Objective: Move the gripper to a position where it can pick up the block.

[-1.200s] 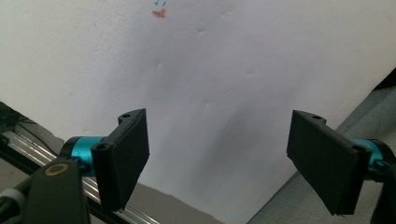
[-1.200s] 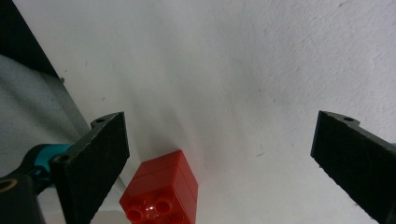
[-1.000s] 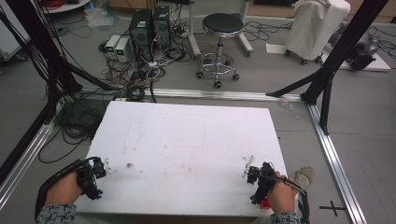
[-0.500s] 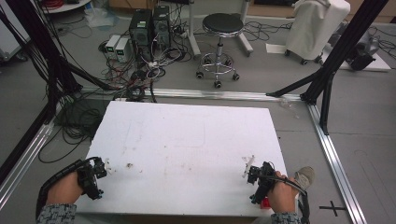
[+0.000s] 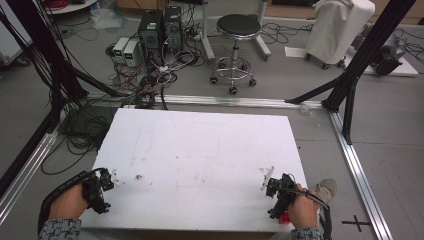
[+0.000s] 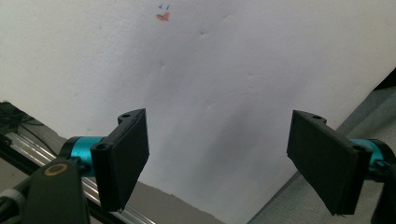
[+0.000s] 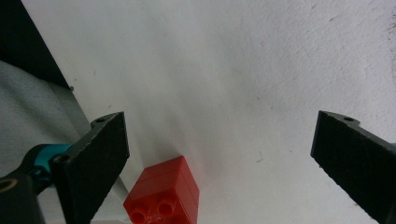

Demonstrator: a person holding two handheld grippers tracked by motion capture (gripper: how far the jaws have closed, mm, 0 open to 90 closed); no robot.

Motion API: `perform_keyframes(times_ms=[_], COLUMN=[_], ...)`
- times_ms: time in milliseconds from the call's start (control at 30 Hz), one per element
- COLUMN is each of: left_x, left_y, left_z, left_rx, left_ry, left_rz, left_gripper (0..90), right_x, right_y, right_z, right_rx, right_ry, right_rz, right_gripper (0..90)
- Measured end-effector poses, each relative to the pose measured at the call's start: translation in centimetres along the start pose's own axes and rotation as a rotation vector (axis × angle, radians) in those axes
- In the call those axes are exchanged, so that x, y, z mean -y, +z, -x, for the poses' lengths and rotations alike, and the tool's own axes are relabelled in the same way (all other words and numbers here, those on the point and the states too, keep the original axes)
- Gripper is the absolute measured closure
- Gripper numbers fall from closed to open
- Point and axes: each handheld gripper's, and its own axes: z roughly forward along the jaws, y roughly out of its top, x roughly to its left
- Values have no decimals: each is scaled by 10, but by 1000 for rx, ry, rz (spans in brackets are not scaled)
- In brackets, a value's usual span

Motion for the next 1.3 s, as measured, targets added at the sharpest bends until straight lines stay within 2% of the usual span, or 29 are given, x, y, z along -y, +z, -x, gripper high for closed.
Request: perform_keyframes(times_ms=[267,600,733,767,800,833,900,1033,1300], left_x=[-1,-2,-2,-2,-2,-2,-2,-3,-5], left_y=[1,2,2,2,2,2,2,3,4], left_z=[0,1,1,1,1,1,1,1,3], left_rx=[2,9,7,5,5,6,9,6,1], left_ry=[3,5,7,4,4,7,4,13,12], left_rz=[3,7,7,8,8,6,7,6,16], left_gripper=[211,211,211,211,212,212,211,211,211], right_x=[4,9,12,13,13,16,17,24,35], right_y=[-3,-7,-9,-10,-10,-11,-11,-10,-8], right_z=[0,1,0,-1,-1,-2,-3,-8,-14], right_rx=[-6,-22,-22,-22,-22,-18,-11,-21,0], right_ry=[-16,-72,-115,-137,-137,-162,-167,-222,-226], right_rz=[27,47,51,45,45,41,37,-2,-10], right_gripper=[34,34,35,34,34,34,34,34,34])
